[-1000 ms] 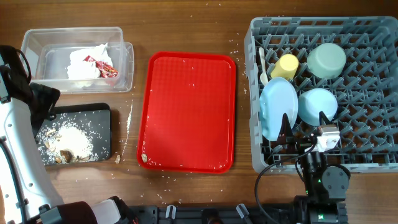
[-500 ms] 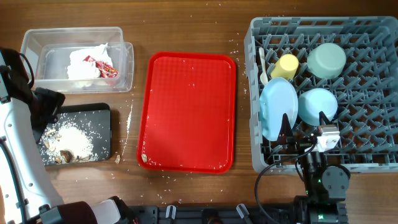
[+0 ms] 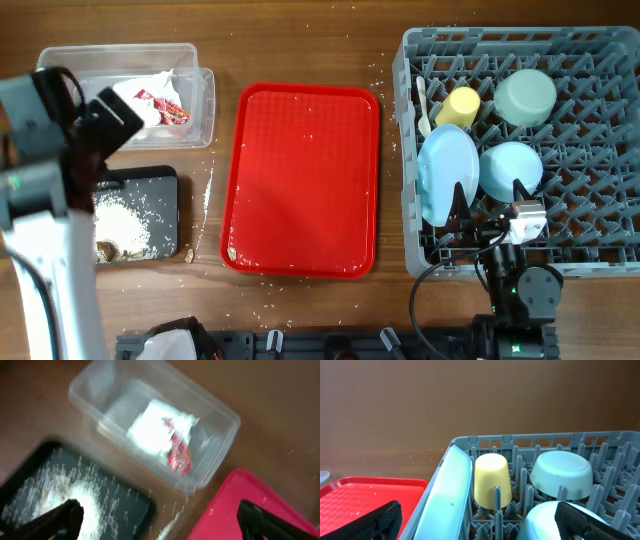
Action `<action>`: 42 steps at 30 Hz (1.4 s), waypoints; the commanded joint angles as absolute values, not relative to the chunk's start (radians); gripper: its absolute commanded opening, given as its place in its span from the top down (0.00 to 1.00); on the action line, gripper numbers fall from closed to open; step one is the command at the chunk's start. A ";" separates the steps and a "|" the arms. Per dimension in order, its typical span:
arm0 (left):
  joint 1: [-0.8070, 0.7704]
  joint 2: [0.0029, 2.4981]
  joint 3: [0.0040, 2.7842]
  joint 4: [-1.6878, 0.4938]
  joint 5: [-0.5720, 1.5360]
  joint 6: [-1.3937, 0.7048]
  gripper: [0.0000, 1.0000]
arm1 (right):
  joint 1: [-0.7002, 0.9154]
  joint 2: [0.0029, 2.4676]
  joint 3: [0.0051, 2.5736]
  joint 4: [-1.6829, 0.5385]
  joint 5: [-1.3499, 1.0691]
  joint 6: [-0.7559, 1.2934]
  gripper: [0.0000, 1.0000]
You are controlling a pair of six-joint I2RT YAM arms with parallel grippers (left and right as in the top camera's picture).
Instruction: Sort waste into correct bins and load items into the dishwasher rack
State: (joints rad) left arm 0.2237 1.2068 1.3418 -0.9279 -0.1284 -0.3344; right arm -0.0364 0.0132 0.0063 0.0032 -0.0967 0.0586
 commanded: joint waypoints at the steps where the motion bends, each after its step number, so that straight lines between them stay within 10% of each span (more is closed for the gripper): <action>1: 0.208 1.011 1.119 -0.710 -0.131 -0.213 0.00 | -0.043 0.014 0.005 0.006 -0.106 0.052 0.00; 23: 0.089 0.075 0.254 -0.213 -0.086 -0.179 0.00 | -0.043 0.014 0.006 0.006 -0.106 0.052 0.00; 42: -0.028 0.002 0.006 0.117 0.000 -0.160 0.00 | -0.043 0.014 0.005 0.006 -0.106 0.052 0.00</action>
State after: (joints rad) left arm -0.0216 0.0135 0.0101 0.1043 -0.0498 -0.1768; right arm -0.0364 0.0139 0.0063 0.0032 -0.0967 0.0586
